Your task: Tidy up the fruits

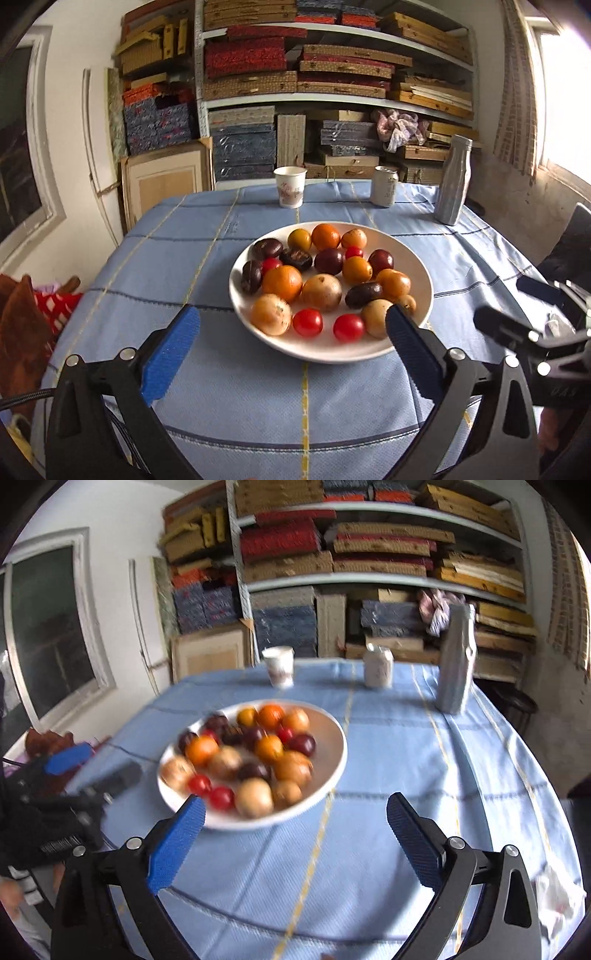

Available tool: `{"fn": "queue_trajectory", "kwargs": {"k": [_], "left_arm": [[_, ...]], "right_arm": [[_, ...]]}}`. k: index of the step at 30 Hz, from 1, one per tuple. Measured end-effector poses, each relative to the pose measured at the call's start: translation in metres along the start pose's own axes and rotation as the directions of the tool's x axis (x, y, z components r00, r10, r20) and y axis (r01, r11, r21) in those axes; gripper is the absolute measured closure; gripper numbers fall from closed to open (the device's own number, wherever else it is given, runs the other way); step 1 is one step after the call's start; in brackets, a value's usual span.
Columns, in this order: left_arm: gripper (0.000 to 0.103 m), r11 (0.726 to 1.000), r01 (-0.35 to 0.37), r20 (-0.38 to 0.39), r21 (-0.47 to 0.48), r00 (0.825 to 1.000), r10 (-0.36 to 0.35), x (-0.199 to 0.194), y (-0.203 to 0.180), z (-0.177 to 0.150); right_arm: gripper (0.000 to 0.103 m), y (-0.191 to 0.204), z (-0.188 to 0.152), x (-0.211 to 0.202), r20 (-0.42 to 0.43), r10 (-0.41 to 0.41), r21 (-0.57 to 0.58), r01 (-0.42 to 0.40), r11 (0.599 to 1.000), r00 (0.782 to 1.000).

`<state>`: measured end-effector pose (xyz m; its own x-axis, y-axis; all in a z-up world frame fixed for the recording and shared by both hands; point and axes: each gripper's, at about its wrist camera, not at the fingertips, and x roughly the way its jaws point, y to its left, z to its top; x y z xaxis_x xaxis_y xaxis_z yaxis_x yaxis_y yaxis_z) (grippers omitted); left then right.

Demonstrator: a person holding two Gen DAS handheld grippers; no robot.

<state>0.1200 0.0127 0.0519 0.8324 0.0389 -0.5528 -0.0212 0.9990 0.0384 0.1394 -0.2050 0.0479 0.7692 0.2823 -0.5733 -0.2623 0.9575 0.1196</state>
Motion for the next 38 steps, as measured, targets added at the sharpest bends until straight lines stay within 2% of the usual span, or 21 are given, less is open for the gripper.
{"fn": "queue_trajectory", "kwargs": {"k": [3, 6, 7, 10, 12, 30, 38], "left_arm": [[0.004, 0.999, -0.041, -0.027, 0.010, 0.999, 0.041, 0.004, -0.001, -0.003], [0.004, 0.985, -0.166, -0.001, 0.047, 0.986, 0.166, 0.000, -0.007, -0.007], [0.004, 0.985, -0.162, 0.001, 0.050, 0.987, 0.163, 0.000, -0.007, -0.006], [0.004, 0.997, -0.079, -0.005, 0.023, 0.997, 0.079, -0.003, -0.006, -0.006], [0.004, 0.998, -0.057, -0.004, 0.019, 0.998, 0.057, -0.005, -0.006, -0.006], [0.004, 0.998, -0.039, 0.032, 0.055, 0.999, 0.037, -0.014, -0.020, -0.012], [0.004, 0.999, -0.021, 0.005, 0.048, 1.000, 0.021, -0.009, -0.018, -0.011]], "right_arm": [[0.003, -0.002, -0.005, 0.003, -0.010, -0.007, -0.005, 0.007, 1.000, 1.000], [0.003, -0.002, -0.008, 0.003, 0.000, -0.013, -0.005, 0.013, 1.000, 1.000], [0.003, -0.002, -0.008, 0.003, 0.000, -0.007, -0.006, 0.007, 1.000, 1.000], [0.004, 0.000, -0.010, -0.001, 0.007, 0.010, -0.011, -0.010, 1.000, 1.000], [0.004, 0.001, -0.011, -0.003, 0.011, 0.017, -0.013, -0.017, 1.000, 1.000], [0.004, 0.008, -0.014, -0.008, 0.021, 0.014, -0.050, -0.013, 0.999, 1.000], [0.004, 0.008, -0.014, -0.010, 0.024, 0.014, -0.049, -0.013, 0.999, 1.000]]}}
